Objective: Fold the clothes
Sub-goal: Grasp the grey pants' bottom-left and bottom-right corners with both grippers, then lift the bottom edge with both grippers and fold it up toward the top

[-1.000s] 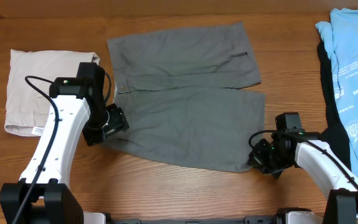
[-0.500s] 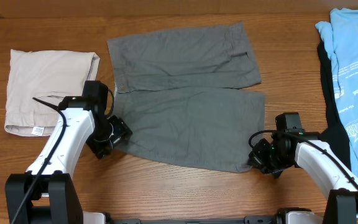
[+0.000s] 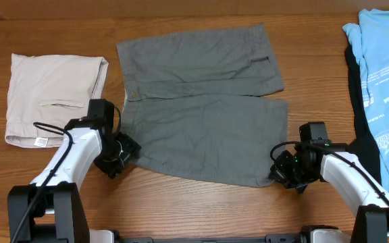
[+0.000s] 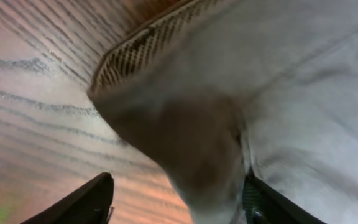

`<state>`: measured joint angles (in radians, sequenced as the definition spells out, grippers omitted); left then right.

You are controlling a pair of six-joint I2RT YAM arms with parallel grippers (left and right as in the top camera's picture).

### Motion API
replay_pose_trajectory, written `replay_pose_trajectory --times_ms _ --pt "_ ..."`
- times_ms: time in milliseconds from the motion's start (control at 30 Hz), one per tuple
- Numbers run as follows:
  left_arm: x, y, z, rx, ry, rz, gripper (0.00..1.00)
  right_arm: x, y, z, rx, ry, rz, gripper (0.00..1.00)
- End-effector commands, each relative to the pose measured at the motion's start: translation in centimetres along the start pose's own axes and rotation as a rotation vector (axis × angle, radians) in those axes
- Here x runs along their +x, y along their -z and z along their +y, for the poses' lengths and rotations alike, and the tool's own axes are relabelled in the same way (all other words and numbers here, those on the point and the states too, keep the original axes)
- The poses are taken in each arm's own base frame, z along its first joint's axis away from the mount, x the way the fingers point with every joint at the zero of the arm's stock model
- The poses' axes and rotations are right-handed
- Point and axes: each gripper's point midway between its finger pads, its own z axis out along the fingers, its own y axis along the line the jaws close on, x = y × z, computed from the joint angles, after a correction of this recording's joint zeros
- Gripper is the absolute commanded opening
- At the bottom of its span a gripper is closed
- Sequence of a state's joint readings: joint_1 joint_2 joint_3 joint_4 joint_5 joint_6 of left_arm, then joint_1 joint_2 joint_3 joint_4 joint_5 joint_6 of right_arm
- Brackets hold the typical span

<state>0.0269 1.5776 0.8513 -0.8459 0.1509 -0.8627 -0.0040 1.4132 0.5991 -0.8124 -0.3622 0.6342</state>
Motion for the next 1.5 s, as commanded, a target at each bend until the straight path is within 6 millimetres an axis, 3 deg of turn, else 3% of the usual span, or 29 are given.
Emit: replay_pose_trajectory --times_ms 0,233,300,400,600,800,1067,1167,1233,1300,1400,1467 --pt "0.0 -1.0 0.4 0.013 0.030 -0.002 0.66 0.2 -0.2 -0.1 0.007 0.007 0.006 0.04" --pt "-0.8 -1.5 -0.3 0.052 0.017 -0.045 0.57 0.1 -0.2 0.0 0.003 0.009 0.002 0.04" --pt "-0.6 -1.5 -0.5 0.063 0.005 -0.033 0.49 0.1 -0.2 0.0 0.003 0.009 0.002 0.04" --pt "-0.4 -1.0 -1.3 0.105 -0.058 -0.022 0.45 0.1 -0.2 -0.1 0.004 0.008 0.002 0.04" --pt "-1.7 0.7 -1.2 0.130 -0.046 -0.096 0.55 0.0 -0.2 0.0 0.003 0.010 0.001 0.04" --pt "-1.6 -0.5 0.6 0.065 -0.026 -0.112 0.59 -0.1 -0.2 0.1 -0.001 0.012 -0.004 0.04" --pt "-1.5 -1.2 0.8 0.076 -0.028 -0.114 0.57 -0.1 -0.2 0.1 -0.002 0.013 -0.005 0.04" --pt "-1.5 -1.3 1.1 0.066 -0.027 -0.116 0.46 -0.1 -0.2 0.1 -0.002 0.013 -0.005 0.04" --pt "-1.6 -1.3 1.2 0.056 -0.038 -0.123 0.26 -0.3 -0.2 0.1 -0.004 0.016 -0.012 0.04" --pt "-1.6 -1.3 1.3 0.049 -0.042 -0.127 0.15 -0.4 -0.2 0.1 -0.002 0.017 -0.020 0.04" --pt "-1.6 -1.3 1.3 0.050 -0.044 -0.126 0.04 -0.5 -0.2 0.0 0.007 0.016 -0.026 0.04" --pt "-1.5 -1.3 1.2 0.053 -0.072 -0.121 0.04 -0.5 -0.1 0.0 0.009 0.016 -0.027 0.04"
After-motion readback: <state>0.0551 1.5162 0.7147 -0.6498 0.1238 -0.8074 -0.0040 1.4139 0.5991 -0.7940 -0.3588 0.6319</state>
